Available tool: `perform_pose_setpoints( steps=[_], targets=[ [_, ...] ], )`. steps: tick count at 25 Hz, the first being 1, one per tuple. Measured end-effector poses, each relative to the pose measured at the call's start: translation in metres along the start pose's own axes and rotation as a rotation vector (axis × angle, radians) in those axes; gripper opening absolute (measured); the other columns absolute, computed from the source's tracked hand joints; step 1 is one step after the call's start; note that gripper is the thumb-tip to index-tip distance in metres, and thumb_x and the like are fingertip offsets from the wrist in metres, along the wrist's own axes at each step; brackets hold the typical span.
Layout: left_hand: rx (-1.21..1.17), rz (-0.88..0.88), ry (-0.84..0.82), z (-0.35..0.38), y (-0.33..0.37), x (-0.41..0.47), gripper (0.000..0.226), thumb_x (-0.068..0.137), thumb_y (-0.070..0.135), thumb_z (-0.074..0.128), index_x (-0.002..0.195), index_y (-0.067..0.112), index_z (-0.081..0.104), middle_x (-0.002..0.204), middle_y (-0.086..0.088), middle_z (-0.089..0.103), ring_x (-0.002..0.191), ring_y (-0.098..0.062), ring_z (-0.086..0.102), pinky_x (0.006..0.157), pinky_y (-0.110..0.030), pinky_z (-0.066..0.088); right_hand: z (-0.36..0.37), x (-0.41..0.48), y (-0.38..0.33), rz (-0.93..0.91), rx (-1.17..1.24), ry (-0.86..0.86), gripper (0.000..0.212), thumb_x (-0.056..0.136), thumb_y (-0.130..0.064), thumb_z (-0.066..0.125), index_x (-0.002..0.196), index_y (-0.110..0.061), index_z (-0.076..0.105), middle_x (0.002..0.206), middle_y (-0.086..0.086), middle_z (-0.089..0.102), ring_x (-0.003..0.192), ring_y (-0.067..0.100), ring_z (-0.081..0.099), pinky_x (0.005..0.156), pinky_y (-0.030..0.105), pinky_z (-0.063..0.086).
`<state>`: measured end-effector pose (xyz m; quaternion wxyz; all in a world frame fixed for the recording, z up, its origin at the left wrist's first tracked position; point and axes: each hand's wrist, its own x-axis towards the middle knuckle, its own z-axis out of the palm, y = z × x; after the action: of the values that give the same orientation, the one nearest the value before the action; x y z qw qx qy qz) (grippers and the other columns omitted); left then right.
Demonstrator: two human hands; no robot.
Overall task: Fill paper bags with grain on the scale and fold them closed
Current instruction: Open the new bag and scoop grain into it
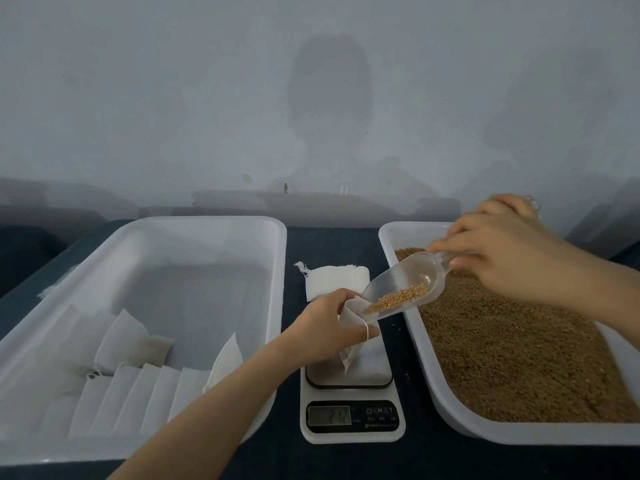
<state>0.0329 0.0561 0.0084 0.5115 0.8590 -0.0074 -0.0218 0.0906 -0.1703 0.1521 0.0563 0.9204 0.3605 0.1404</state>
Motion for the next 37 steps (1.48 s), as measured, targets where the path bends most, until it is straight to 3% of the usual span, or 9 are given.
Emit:
perform_pose_setpoints(
  steps=[6, 10, 13, 18, 20, 23, 28, 31, 37],
  targets=[
    [-0.014, -0.001, 0.005, 0.0, 0.001, -0.002, 0.049, 0.077, 0.045, 0.073, 0.118, 0.034, 0.05, 0.109, 0.015, 0.057, 0.099, -0.006, 0.057, 0.078, -0.021, 0.055, -0.012, 0.014, -0.018, -0.128, -0.16, 0.044, 0.03, 0.089, -0.025, 0.056, 0.112, -0.044, 0.065, 0.106, -0.015, 0.062, 0.109, 0.016, 0.041, 0.106, 0.035, -0.005],
    [-0.005, 0.0, 0.011, 0.0, 0.0, -0.001, 0.052, 0.076, 0.045, 0.073, 0.121, 0.031, 0.05, 0.112, 0.012, 0.058, 0.103, -0.009, 0.057, 0.084, -0.027, 0.056, -0.013, 0.007, -0.03, -0.282, -0.247, 0.242, 0.043, 0.057, 0.006, 0.075, 0.09, -0.021, 0.077, 0.081, 0.003, 0.067, 0.087, 0.031, 0.057, 0.107, 0.051, 0.02],
    [-0.021, 0.003, 0.018, 0.0, 0.0, -0.002, 0.047, 0.077, 0.044, 0.072, 0.117, 0.033, 0.049, 0.109, 0.014, 0.057, 0.101, -0.008, 0.058, 0.083, -0.027, 0.056, -0.007, -0.005, -0.023, -0.281, -0.267, 0.284, 0.048, 0.052, 0.005, 0.08, 0.092, -0.022, 0.076, 0.083, 0.003, 0.07, 0.084, 0.03, 0.061, 0.1, 0.047, 0.023],
    [-0.013, 0.006, 0.015, -0.001, 0.0, -0.004, 0.041, 0.079, 0.044, 0.071, 0.112, 0.04, 0.046, 0.109, 0.016, 0.054, 0.102, -0.009, 0.057, 0.078, -0.021, 0.055, 0.037, -0.022, 0.026, 0.399, 0.164, 0.14, 0.037, 0.087, -0.03, 0.058, 0.124, -0.028, 0.06, 0.101, 0.001, 0.068, 0.081, 0.023, 0.06, 0.073, 0.036, 0.048],
    [-0.009, 0.011, 0.014, -0.001, 0.001, -0.004, 0.041, 0.079, 0.044, 0.071, 0.112, 0.04, 0.046, 0.107, 0.018, 0.054, 0.1, -0.008, 0.057, 0.076, -0.02, 0.055, 0.075, -0.023, 0.028, 0.581, 0.389, 0.007, 0.039, 0.092, -0.026, 0.054, 0.13, -0.017, 0.052, 0.087, -0.003, 0.061, 0.066, 0.016, 0.058, 0.049, 0.022, 0.043],
    [-0.01, 0.011, 0.017, -0.002, 0.003, -0.005, 0.041, 0.078, 0.045, 0.071, 0.111, 0.04, 0.046, 0.106, 0.018, 0.055, 0.098, -0.006, 0.057, 0.073, -0.017, 0.054, 0.121, -0.025, 0.024, 0.665, 0.501, -0.05, 0.034, 0.094, -0.018, 0.054, 0.125, -0.011, 0.043, 0.076, -0.006, 0.051, 0.059, 0.012, 0.055, 0.041, 0.021, 0.035],
    [0.001, -0.004, 0.015, -0.002, 0.005, -0.005, 0.042, 0.079, 0.044, 0.071, 0.112, 0.04, 0.046, 0.11, 0.015, 0.055, 0.103, -0.01, 0.056, 0.078, -0.019, 0.054, 0.142, -0.018, 0.019, 0.632, 0.347, -0.222, 0.014, 0.097, -0.022, 0.046, 0.104, -0.011, 0.043, 0.083, 0.006, 0.058, 0.067, 0.018, 0.056, 0.055, 0.033, 0.049],
    [0.009, -0.009, 0.011, -0.002, 0.005, -0.005, 0.042, 0.079, 0.043, 0.071, 0.113, 0.038, 0.046, 0.114, 0.013, 0.055, 0.106, -0.012, 0.056, 0.084, -0.025, 0.055, 0.133, -0.018, 0.012, 0.594, 0.152, -0.219, 0.022, 0.096, -0.025, 0.048, 0.113, -0.011, 0.048, 0.104, 0.008, 0.057, 0.091, 0.023, 0.056, 0.077, 0.037, 0.049],
    [0.004, -0.013, 0.012, -0.001, 0.003, -0.003, 0.044, 0.078, 0.043, 0.072, 0.115, 0.034, 0.049, 0.111, 0.014, 0.057, 0.103, -0.009, 0.057, 0.081, -0.024, 0.055, 0.067, -0.021, -0.061, 0.201, 0.623, -0.026, 0.034, 0.082, -0.058, 0.039, 0.112, -0.043, 0.048, 0.078, -0.015, 0.063, 0.055, -0.002, 0.059, 0.041, 0.012, 0.045]
  ],
)
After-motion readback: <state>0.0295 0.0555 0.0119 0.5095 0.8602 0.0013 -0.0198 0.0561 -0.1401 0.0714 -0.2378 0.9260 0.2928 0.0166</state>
